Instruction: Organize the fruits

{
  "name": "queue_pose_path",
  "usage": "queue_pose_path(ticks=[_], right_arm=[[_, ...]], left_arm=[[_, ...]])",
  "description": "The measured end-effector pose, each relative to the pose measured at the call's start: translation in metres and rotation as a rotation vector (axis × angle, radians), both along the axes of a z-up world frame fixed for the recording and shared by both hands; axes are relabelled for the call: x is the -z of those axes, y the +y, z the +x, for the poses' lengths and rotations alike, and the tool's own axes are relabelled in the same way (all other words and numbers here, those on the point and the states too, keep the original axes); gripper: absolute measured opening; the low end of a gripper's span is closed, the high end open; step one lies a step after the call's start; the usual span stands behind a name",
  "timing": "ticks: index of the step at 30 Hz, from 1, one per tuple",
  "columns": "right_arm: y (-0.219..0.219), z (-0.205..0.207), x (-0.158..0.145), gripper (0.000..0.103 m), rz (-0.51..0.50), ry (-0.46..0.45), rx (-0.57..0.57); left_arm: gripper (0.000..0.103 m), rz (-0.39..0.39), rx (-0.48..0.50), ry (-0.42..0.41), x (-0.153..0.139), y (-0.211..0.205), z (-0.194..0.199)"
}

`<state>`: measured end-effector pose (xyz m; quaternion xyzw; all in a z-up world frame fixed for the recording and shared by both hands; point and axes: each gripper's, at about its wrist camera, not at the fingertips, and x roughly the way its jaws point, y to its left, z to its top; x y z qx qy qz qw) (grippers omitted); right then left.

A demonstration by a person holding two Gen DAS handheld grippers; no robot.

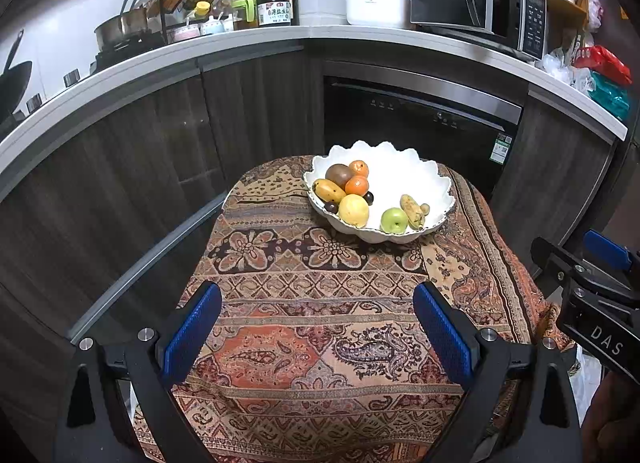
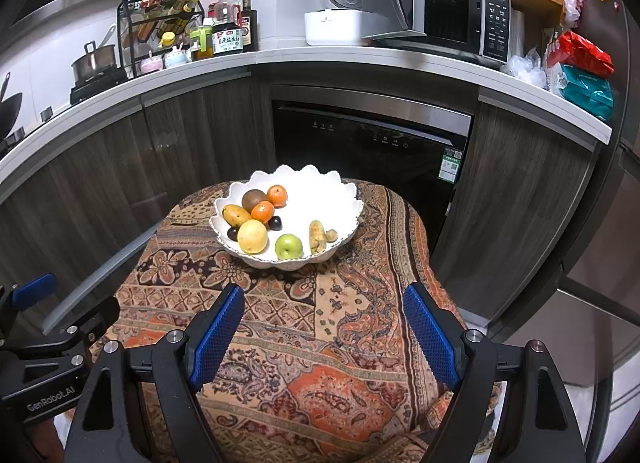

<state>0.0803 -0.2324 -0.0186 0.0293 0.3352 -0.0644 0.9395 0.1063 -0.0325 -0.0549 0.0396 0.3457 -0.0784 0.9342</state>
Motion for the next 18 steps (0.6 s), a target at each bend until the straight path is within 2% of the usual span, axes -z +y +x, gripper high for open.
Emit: queue_pose_path(ticks=[18], right_arm=[[-0.0014, -0.0002, -0.0003, 0.085, 0.001, -0.002, -0.001]], left_arm=[[0.098, -0.003, 0.008, -0.002, -0.002, 0.0023, 0.0007]])
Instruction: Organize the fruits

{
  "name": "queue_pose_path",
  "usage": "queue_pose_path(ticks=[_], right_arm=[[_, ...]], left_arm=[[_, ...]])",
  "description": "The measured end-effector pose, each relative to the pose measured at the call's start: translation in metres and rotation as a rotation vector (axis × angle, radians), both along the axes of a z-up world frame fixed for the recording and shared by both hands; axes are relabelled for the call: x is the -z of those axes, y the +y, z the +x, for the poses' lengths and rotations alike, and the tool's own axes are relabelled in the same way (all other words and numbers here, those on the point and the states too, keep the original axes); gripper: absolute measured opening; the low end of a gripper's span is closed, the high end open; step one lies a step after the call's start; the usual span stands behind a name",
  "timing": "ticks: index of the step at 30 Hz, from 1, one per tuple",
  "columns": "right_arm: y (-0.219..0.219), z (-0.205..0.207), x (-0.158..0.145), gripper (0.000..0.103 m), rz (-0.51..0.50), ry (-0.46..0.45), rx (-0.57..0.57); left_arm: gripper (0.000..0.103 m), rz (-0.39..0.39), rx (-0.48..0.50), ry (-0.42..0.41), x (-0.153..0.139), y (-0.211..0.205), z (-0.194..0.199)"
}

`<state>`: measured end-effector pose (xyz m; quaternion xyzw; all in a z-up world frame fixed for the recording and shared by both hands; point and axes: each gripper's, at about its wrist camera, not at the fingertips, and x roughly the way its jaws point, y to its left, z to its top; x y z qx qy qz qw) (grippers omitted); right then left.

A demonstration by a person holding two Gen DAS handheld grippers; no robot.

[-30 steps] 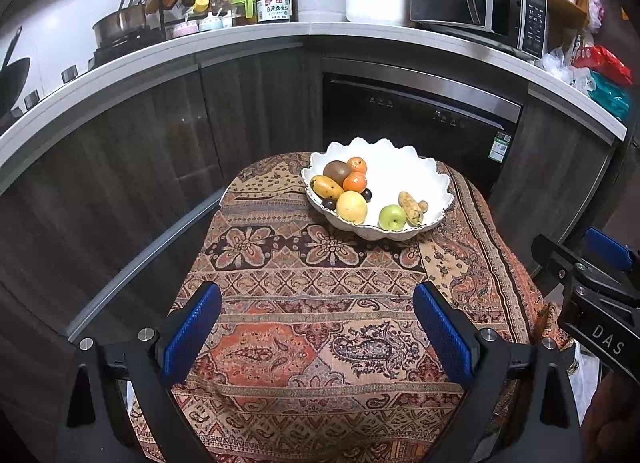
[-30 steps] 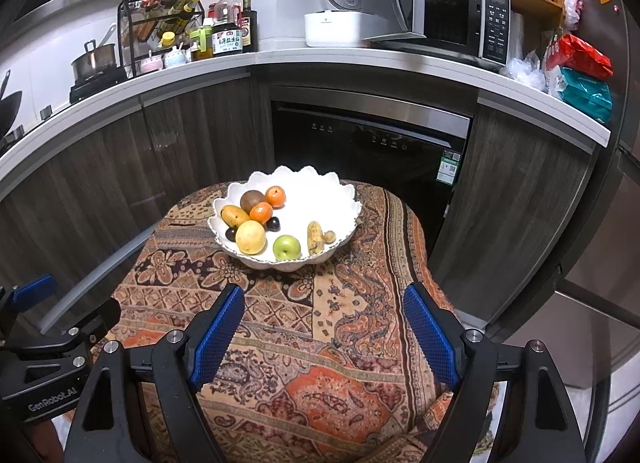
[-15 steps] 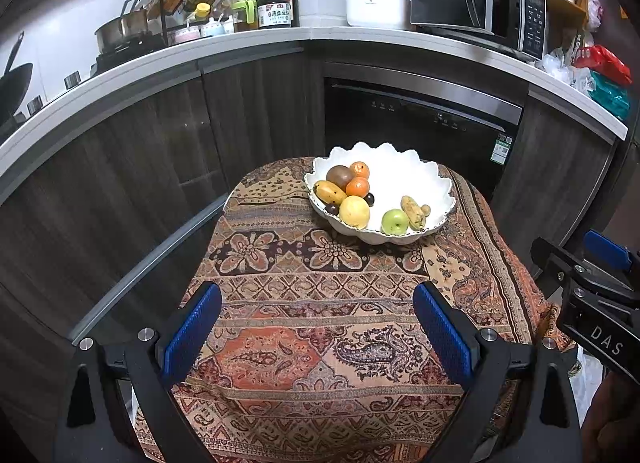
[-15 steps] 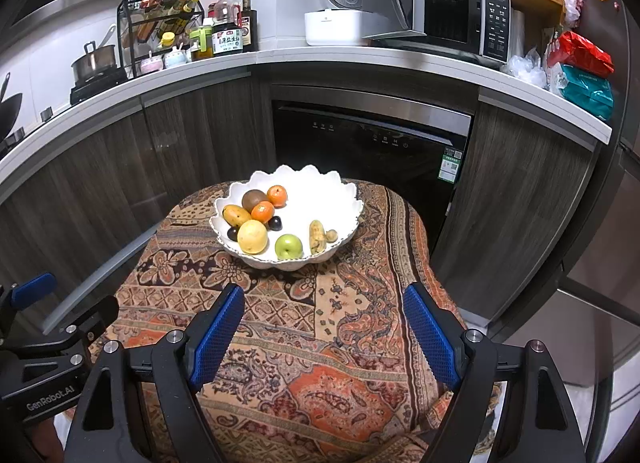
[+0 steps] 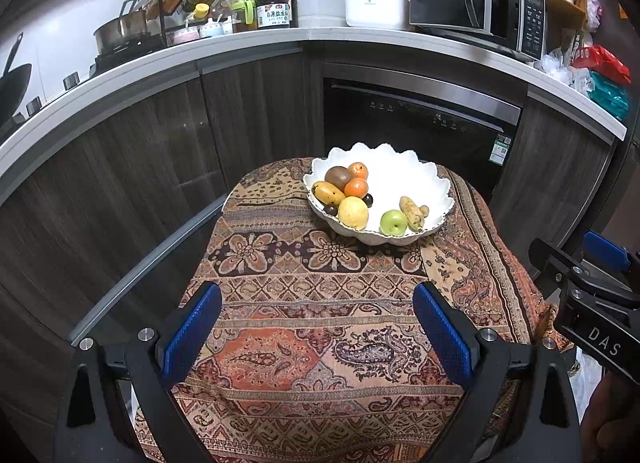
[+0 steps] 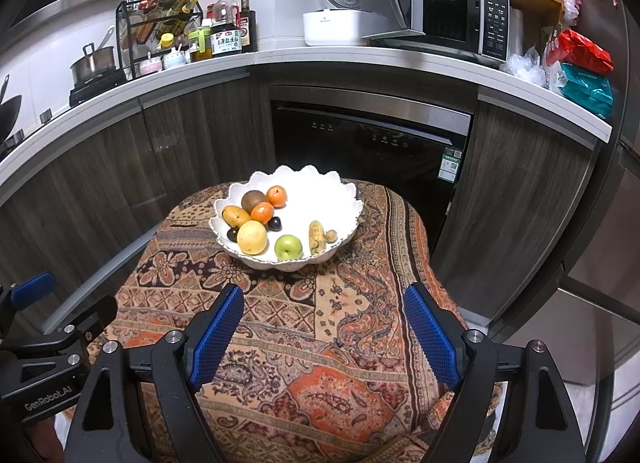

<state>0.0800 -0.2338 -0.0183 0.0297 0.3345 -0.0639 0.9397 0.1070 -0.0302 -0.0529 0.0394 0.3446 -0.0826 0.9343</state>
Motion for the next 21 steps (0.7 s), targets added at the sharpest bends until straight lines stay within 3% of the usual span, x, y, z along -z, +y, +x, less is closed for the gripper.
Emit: queue_pose_path(ticks=[21], right_arm=[[0.0003, 0.0006, 0.0004, 0.085, 0.007, -0.001, 0.003]], left_arm=[[0.098, -0.002, 0.0, 0.006, 0.0001, -0.0003, -0.0004]])
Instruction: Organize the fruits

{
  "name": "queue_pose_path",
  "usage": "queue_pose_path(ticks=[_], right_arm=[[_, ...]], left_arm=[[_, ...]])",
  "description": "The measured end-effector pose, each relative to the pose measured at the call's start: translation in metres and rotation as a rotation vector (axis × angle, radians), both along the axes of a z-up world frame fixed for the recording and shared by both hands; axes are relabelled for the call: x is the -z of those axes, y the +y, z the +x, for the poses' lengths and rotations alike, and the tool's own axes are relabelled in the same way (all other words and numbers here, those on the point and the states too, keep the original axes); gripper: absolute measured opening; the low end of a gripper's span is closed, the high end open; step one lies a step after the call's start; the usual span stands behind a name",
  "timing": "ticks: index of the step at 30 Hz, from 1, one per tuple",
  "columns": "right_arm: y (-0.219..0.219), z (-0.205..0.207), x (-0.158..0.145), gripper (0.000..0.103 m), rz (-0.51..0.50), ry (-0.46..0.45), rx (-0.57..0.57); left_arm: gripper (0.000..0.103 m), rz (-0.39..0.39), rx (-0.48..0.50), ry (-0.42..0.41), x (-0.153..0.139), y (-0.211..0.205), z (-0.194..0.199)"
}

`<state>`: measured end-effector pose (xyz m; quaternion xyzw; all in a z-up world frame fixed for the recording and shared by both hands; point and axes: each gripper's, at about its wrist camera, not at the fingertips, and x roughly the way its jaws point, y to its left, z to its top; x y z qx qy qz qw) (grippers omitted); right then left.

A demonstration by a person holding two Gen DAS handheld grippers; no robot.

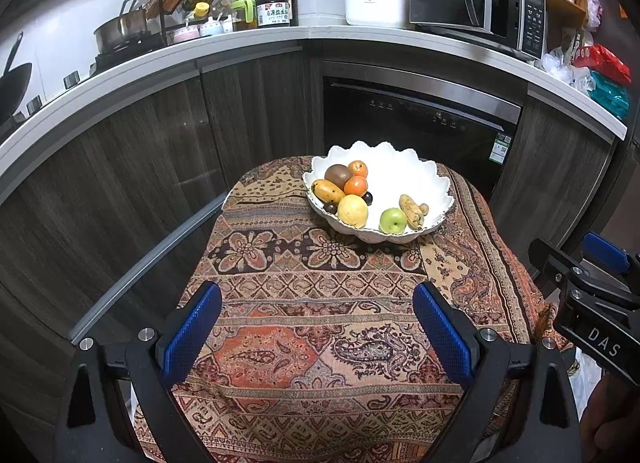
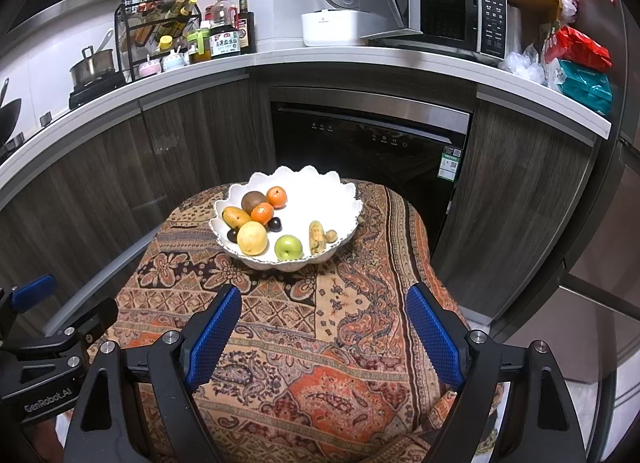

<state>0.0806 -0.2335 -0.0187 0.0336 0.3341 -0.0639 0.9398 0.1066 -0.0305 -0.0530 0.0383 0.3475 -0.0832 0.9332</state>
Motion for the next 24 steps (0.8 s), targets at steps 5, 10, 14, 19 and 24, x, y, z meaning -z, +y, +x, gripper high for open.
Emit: queue_pose_path(ticks=[5, 10, 14, 19, 24], right_arm=[[0.0017, 0.0011, 0.0009, 0.085, 0.007, 0.002, 0.003], [0.0013, 0.0009, 0.0012, 0.085, 0.007, 0.002, 0.003], [0.0007, 0.0004, 0.0015, 0.085, 0.008, 0.003, 0.004], [0.0008, 0.0004, 0.003, 0.085, 0.012, 0.009, 0.008], [0.0018, 0.0003, 0.004, 0.085, 0.012, 0.01, 0.01]], left_arm=[[0.098, -0.002, 0.002, 0.008, 0.0004, -0.0004, -0.001], [0.098, 0.003, -0.002, 0.013, 0.002, -0.0014, -0.0006], [0.098, 0.004, -0.003, 0.021, 0.0035, -0.0025, 0.0003], [0.098, 0.006, -0.004, 0.019, 0.0043, -0.0028, 0.0001], [0.098, 0.007, -0.003, 0.023, 0.0072, -0.0037, 0.0014]])
